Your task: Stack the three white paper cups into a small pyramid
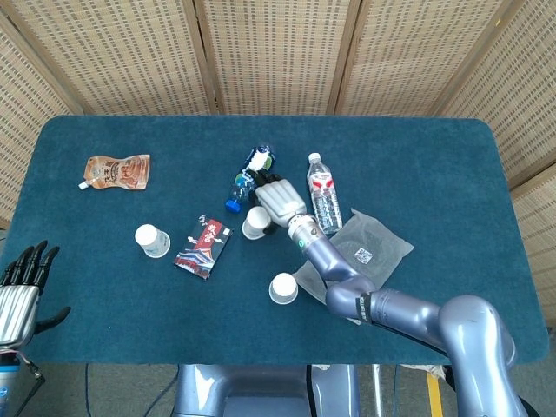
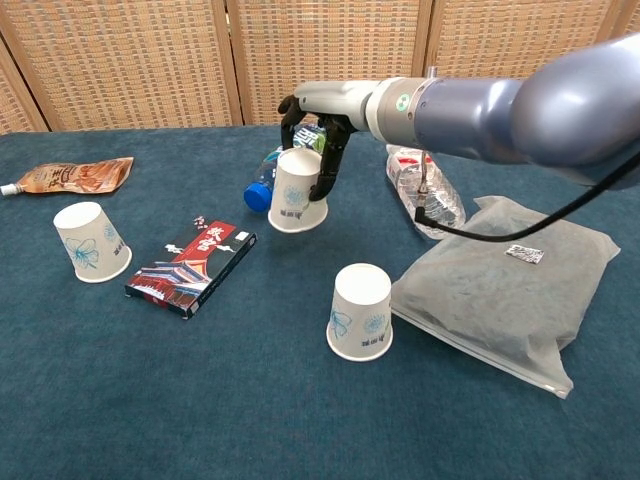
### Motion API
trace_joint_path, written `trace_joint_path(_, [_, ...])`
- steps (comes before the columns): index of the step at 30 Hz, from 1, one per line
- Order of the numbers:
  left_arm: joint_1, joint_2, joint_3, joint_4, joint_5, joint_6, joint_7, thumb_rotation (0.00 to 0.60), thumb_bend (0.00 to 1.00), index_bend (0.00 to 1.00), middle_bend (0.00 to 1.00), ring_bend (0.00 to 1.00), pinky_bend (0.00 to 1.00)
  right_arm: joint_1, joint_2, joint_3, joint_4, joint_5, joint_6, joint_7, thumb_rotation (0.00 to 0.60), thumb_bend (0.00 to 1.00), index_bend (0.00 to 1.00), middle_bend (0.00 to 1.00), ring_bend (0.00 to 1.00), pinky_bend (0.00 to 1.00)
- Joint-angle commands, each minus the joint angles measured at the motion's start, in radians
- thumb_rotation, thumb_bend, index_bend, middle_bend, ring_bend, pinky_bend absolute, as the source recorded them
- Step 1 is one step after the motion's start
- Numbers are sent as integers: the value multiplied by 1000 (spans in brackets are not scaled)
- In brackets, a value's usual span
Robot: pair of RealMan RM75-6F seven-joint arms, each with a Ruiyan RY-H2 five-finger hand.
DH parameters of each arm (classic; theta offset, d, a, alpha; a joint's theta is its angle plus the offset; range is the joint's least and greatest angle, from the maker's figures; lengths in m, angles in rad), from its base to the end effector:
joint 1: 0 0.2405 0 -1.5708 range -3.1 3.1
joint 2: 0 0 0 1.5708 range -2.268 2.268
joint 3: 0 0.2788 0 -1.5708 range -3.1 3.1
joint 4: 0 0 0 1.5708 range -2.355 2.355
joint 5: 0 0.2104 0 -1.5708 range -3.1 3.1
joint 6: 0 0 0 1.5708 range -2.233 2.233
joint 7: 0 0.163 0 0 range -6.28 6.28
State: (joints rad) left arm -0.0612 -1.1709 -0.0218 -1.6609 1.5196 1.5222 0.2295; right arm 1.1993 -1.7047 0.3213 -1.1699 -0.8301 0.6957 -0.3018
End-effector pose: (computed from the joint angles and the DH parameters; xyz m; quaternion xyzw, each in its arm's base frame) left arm -0.3190 0.1872 0.1470 -0.6192 -0.3491 -0.3492 0.6105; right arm -0.0080 -0.4669 -0.0634 0.7652 -0.3741 0.3933 0.3461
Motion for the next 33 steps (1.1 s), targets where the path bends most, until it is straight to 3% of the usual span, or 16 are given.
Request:
trace_joint_path(1, [4,6,7,-12,18,11,-1,600,195,42,0,0,125,-59,94,-27,-234,41,142,-116,600,219,519,0,0,185])
trace_joint_path(16, [25,37,29,-51,99,68,-14,600,195,42,0,0,125,-111,132,-76,-558,58,335,-256,600,218,523,0,0,181])
trace_joint_path(33, [42,60,46,-85,165,105,-16,600,194,42,0,0,125,-124,95,-127,-658,78,392,-346,600,218,523,0,0,167])
